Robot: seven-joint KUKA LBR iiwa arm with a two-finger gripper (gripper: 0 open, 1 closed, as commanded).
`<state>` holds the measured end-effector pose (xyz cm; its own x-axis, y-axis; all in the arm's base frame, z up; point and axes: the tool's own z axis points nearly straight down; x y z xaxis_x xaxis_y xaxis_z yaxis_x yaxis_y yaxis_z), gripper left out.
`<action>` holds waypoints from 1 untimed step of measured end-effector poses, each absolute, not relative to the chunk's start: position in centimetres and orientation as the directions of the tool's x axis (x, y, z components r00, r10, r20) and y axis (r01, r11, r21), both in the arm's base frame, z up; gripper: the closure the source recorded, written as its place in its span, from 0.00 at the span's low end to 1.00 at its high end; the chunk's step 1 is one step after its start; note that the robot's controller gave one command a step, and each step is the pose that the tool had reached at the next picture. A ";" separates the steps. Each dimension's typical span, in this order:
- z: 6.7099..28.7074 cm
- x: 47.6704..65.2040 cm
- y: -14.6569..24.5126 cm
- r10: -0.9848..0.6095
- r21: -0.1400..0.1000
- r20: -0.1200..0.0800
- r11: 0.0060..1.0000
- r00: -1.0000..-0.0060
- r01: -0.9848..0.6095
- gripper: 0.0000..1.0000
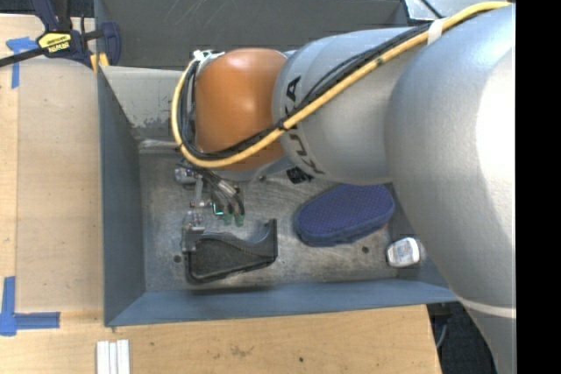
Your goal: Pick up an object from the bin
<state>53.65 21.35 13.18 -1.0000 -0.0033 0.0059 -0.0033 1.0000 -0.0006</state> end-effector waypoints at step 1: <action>11.2 52.2 19.1 -0.148 0.011 -0.019 0.989 -0.989 -0.148 0.00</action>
Offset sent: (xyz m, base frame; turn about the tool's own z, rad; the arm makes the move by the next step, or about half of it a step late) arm -0.0404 -0.0613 -0.0618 -0.2387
